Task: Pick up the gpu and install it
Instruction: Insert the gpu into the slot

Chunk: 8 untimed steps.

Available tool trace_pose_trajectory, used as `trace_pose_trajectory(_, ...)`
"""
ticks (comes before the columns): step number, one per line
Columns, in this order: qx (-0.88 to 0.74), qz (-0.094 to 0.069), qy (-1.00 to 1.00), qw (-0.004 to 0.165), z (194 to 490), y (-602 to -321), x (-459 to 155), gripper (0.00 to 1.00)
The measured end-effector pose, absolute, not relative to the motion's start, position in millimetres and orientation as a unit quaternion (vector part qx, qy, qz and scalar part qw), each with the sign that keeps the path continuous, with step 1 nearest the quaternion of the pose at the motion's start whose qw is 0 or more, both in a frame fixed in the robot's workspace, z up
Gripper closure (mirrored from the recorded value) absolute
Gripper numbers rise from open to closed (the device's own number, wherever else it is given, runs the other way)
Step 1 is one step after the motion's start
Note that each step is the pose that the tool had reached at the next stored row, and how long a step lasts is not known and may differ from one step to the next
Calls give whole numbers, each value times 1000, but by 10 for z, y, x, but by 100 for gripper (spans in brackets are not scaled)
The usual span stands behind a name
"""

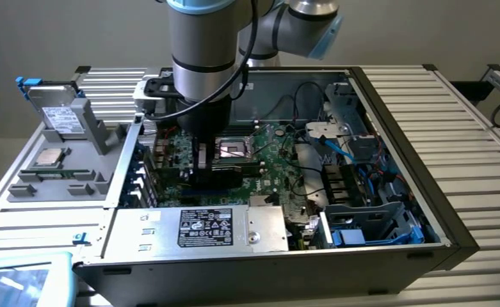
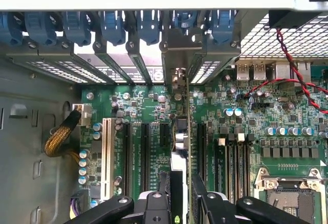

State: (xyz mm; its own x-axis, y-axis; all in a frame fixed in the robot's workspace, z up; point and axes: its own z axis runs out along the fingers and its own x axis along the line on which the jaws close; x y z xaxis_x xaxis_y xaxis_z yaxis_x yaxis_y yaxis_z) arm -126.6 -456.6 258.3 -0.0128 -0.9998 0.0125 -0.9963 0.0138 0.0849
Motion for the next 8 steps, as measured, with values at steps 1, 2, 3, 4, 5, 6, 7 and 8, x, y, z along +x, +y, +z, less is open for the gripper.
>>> trace_pose_trajectory(1, 702, -26, -711, 34, 2575, -4565, -1266, 72)
trace_pose_trajectory(2, 702, -26, -711, 34, 2564, -4565, -1267, 72)
trace_pose_trajectory(3, 702, -26, -711, 34, 2562, -4566, -1267, 72)
trace_pose_trajectory(4, 702, -26, -711, 34, 2562, -4566, -1267, 72)
trace_pose_trajectory(5, 702, -26, -711, 34, 2562, -4565, -1269, 72)
trace_pose_trajectory(6, 701, -26, -712, 34, 2562, -4565, -1270, 72)
trace_pose_trajectory(7, 701, -26, -712, 34, 2562, -4565, -1273, 72)
trace_pose_trajectory(8, 700, -26, -713, 34, 2561, -4565, -1277, 72)
